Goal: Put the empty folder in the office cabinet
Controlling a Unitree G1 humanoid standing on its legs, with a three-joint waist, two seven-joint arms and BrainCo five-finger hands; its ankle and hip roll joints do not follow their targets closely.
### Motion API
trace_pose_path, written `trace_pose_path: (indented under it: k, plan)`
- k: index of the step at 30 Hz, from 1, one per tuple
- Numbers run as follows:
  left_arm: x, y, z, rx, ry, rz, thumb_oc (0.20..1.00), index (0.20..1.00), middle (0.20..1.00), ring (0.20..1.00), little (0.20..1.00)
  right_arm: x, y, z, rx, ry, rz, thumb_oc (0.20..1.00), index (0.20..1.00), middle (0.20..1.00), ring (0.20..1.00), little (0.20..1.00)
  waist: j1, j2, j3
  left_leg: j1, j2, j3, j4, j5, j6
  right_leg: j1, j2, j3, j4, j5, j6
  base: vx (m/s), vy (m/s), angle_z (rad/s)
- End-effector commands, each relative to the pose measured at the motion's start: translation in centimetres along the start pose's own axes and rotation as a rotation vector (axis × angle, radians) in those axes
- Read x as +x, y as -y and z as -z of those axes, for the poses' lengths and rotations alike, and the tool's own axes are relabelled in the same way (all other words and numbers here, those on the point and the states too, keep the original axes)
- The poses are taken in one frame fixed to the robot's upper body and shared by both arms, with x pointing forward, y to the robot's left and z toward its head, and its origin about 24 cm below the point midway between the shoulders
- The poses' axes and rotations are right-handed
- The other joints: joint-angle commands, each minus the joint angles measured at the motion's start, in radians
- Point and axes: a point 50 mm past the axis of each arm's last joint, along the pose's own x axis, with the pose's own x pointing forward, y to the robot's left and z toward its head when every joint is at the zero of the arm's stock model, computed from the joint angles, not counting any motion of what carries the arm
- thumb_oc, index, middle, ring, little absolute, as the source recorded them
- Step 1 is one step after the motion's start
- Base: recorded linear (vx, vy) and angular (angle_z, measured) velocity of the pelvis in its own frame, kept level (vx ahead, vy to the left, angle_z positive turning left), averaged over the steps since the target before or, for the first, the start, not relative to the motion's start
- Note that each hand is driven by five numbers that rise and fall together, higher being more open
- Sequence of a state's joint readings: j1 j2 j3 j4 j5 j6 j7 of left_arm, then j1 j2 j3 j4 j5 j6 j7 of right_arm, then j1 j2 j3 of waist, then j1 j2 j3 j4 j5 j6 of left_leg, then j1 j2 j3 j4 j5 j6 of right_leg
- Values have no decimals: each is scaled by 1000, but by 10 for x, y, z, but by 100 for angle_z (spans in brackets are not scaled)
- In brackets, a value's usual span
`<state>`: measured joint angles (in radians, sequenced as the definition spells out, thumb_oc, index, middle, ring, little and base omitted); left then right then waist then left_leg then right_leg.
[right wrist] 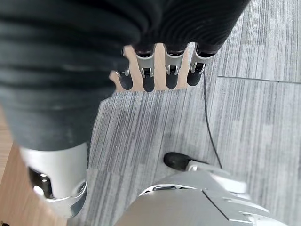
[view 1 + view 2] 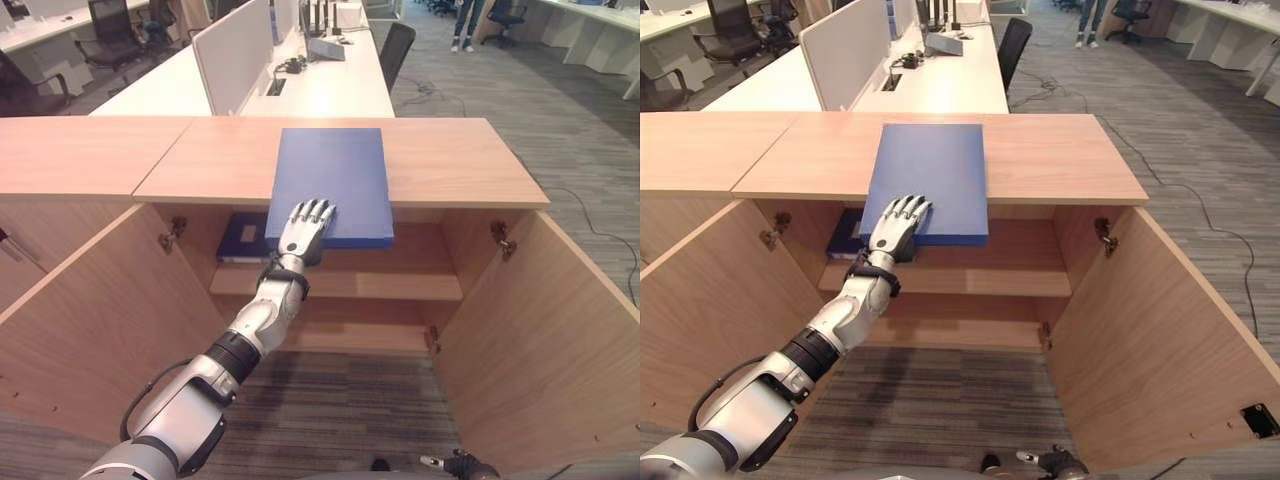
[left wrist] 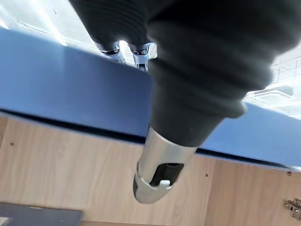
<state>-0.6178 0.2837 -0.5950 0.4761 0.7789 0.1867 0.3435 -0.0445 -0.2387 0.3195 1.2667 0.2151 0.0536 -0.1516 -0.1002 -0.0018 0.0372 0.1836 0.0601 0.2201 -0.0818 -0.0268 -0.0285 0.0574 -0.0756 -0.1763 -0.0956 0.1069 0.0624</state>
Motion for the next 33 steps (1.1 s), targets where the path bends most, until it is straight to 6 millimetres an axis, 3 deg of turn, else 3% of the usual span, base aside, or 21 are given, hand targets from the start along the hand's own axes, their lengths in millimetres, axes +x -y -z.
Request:
trace_pose_path:
  k: [1,9,11,19,33]
  plan:
    - [33,-35,-1,164,40,-106,1000,1000,1000,1000,1000,1,0,-7,-36,-1,6,1000,1000,1000,1000,1000,-5,-51,0,24,-3,-52,-5,-67,-8,64,20,-9,8,-123,36,0,0,0]
    - [35,-37,7,276,42,-119,1000,1000,1000,1000,1000,1,0,-6,-48,4,2,1000,1000,1000,1000,1000,-5,-51,-3,28,-3,-48,-5,-69,-10,69,22,-9,8,-128,37,0,0,0]
    - [37,-43,11,312,35,-153,200,200,200,200,200,1,0,-4,-57,3,2,1000,1000,1000,1000,1000,-6,-51,-4,30,-3,-47,-5,-70,-10,71,22,-8,8,-128,37,0,0,0]
    - [44,-55,13,327,23,-210,200,200,200,200,200,1,2,0,-76,1,3,1000,1000,1000,1000,1000,-10,-53,-9,31,-4,-46,-5,-70,-10,71,21,-7,8,-127,38,0,0,0]
    - [43,-56,22,330,-6,-217,200,200,200,200,200,0,4,6,-95,-4,8,1000,1000,1000,1000,1000,-18,-55,-13,36,-5,-41,-5,-72,-9,70,21,-1,8,-124,39,0,0,0]
